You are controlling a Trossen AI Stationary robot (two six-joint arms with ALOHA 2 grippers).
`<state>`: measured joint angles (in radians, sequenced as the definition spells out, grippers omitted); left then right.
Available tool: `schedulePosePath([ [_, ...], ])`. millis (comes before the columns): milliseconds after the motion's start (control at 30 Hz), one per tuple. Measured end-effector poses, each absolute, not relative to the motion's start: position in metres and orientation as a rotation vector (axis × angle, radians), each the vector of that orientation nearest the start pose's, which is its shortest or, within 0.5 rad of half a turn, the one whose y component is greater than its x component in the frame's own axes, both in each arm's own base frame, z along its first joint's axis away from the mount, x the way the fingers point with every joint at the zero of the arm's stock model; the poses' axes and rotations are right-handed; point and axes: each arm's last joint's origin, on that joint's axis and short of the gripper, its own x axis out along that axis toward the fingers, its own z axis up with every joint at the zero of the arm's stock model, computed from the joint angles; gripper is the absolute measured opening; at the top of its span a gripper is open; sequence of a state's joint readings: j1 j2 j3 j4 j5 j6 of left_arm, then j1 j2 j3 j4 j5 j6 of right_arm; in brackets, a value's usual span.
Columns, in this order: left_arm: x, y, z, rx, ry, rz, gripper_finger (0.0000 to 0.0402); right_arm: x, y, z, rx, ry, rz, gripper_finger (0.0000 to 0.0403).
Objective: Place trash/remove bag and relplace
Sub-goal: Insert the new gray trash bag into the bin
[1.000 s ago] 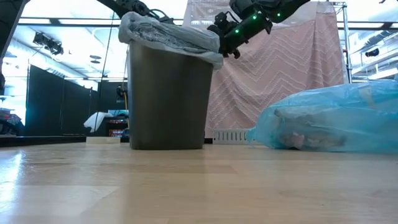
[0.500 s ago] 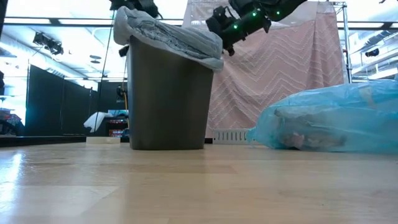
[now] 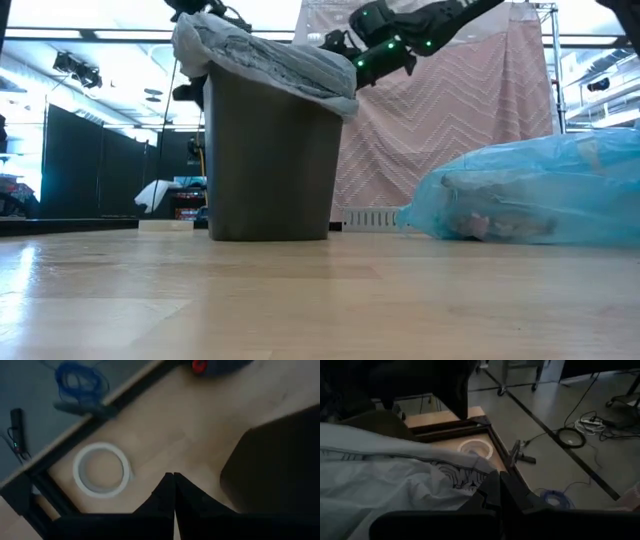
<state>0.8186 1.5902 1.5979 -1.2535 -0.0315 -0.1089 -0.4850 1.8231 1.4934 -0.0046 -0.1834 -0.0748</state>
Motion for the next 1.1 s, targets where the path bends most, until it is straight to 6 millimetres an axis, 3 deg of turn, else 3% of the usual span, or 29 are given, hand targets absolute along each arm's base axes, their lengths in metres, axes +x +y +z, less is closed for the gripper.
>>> schedulePosePath([
  [200, 0.208, 0.213, 0.303, -0.632, 1.224, 0.727, 0.0007, 0.392, -0.197, 0.312, -0.015, 0.311, -0.270, 0.0000],
  [367, 0.209, 0.205, 0.285, -0.680, 1.255, 0.608, 0.0007, 0.388, -0.206, 0.317, -0.015, 0.324, -0.273, 0.0000],
  [800, 0.235, 0.216, 0.291, -0.641, 0.983, 0.588, 0.0007, 0.382, -0.212, 0.311, 0.014, 0.394, -0.277, 0.0000],
  [1100, 0.239, 0.208, 0.293, -0.595, 1.004, 0.567, 0.0007, 0.381, -0.212, 0.310, 0.027, 0.396, -0.229, 0.0000],
])
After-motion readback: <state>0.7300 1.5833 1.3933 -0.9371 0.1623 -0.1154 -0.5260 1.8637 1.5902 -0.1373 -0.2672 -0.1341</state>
